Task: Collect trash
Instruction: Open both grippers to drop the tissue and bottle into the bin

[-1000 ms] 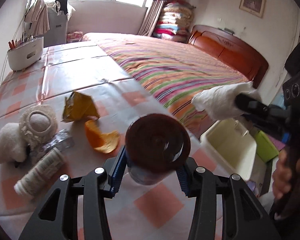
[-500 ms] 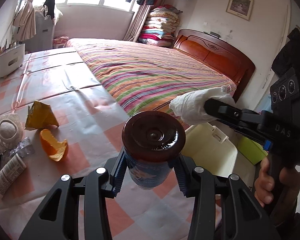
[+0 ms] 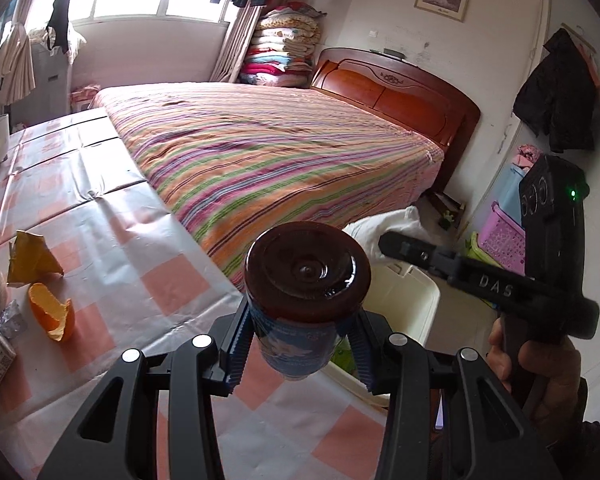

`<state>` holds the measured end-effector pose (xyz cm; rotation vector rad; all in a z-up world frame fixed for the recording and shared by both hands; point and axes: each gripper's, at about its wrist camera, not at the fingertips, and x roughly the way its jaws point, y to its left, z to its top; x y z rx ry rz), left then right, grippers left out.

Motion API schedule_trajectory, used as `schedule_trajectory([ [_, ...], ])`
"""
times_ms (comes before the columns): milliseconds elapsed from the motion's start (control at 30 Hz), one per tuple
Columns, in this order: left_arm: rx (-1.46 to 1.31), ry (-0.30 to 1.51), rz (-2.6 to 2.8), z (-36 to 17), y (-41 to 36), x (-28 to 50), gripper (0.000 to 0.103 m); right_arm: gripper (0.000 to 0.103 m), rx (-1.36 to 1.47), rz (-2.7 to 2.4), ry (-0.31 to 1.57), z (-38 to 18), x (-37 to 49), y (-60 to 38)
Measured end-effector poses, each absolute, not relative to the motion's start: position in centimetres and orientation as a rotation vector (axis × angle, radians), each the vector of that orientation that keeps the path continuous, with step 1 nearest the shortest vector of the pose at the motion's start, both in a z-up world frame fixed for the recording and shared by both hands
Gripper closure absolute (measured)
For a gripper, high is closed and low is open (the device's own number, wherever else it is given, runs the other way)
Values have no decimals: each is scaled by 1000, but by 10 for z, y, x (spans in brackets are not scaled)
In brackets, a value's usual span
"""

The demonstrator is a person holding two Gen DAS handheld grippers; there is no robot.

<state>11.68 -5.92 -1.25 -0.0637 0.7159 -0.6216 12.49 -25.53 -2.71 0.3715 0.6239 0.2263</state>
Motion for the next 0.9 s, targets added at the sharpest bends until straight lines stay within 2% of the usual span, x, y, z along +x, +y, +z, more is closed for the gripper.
schedule_trajectory([
  [67, -61, 719, -632, -13, -66, 119, 61, 39, 378, 199, 619, -28, 121, -254],
  [267, -49, 725, -663, -12, -81, 119, 61, 37, 508, 197, 568, -23, 115, -273],
  [400, -45, 733, -675, -13, -88, 122, 61, 32, 609, 128, 456, -13, 103, -299],
  [667, -34, 750, -721, -15, -119, 127, 61, 29, 693, 60, 292, -1, 80, -322],
  [900, -5, 763, -729, -24, -147, 126, 60, 27, 715, 64, 276, -5, 82, -317],
])
